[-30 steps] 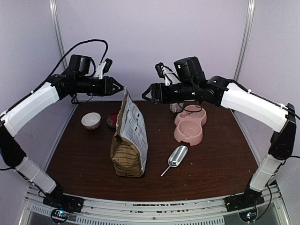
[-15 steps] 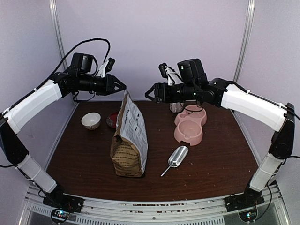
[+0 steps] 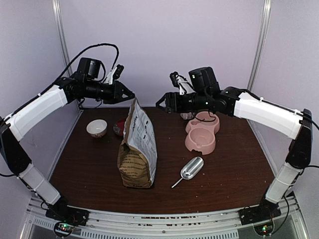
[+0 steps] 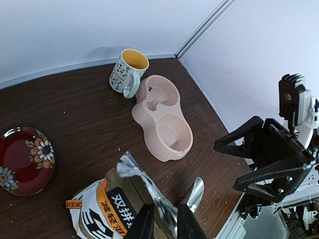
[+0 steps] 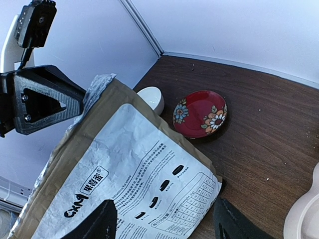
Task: Serve the pet food
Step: Open the seal of the pet food bag.
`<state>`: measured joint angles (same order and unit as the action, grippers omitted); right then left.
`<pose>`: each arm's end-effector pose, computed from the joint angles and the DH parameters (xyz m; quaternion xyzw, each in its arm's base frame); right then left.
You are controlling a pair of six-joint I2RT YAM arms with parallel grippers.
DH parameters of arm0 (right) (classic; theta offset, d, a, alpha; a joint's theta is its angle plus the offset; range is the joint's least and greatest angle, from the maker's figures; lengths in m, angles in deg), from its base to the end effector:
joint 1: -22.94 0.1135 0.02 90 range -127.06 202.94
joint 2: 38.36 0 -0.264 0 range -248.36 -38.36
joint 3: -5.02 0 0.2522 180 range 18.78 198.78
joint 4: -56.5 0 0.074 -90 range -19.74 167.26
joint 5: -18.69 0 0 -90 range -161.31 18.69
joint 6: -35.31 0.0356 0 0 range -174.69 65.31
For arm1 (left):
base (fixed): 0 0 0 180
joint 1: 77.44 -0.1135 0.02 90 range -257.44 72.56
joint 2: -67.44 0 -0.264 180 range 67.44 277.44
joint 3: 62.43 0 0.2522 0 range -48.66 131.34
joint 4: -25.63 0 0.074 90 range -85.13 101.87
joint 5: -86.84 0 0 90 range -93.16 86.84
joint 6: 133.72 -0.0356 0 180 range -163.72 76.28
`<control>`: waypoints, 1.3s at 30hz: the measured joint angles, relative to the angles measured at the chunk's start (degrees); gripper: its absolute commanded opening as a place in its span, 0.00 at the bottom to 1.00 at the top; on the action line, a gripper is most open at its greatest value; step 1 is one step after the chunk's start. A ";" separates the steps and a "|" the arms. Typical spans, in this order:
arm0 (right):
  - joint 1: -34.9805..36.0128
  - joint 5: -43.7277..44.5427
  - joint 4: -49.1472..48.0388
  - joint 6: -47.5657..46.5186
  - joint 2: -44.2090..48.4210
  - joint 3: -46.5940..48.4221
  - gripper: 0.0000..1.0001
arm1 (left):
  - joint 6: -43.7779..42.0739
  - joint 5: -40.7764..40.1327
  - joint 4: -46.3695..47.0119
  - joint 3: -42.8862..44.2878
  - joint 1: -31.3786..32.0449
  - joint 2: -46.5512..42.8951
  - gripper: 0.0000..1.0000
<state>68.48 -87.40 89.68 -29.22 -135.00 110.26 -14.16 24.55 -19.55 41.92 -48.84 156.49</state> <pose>0.2719 0.2912 0.3684 -0.2196 0.8072 0.4066 0.3672 0.2997 -0.1823 0.3914 0.1129 0.8413 -0.4175 0.3243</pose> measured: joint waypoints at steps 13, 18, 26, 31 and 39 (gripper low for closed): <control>-0.04 -0.76 -1.29 0.44 0.00 -1.33 0.68 | 0.85 -0.07 -0.37 -0.90 0.00 -3.23 0.24; -0.04 -0.85 -1.33 0.46 0.00 -1.88 0.68 | 1.03 -0.04 -0.48 -1.51 0.00 -3.23 0.22; -0.04 -0.85 -1.49 0.44 0.00 -2.58 0.68 | 1.05 0.90 -0.48 -2.01 0.00 -2.54 0.19; -0.04 -0.85 -1.64 0.44 0.00 -2.95 0.68 | 1.29 1.62 -0.37 -2.19 0.00 -1.68 0.16; -0.13 -0.85 -1.73 0.42 0.00 -2.97 0.68 | 1.57 2.49 -0.02 -2.19 0.00 -1.29 0.15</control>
<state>68.35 -88.26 87.95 -28.80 -135.00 107.29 -12.58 27.04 -19.57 39.74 -48.84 155.20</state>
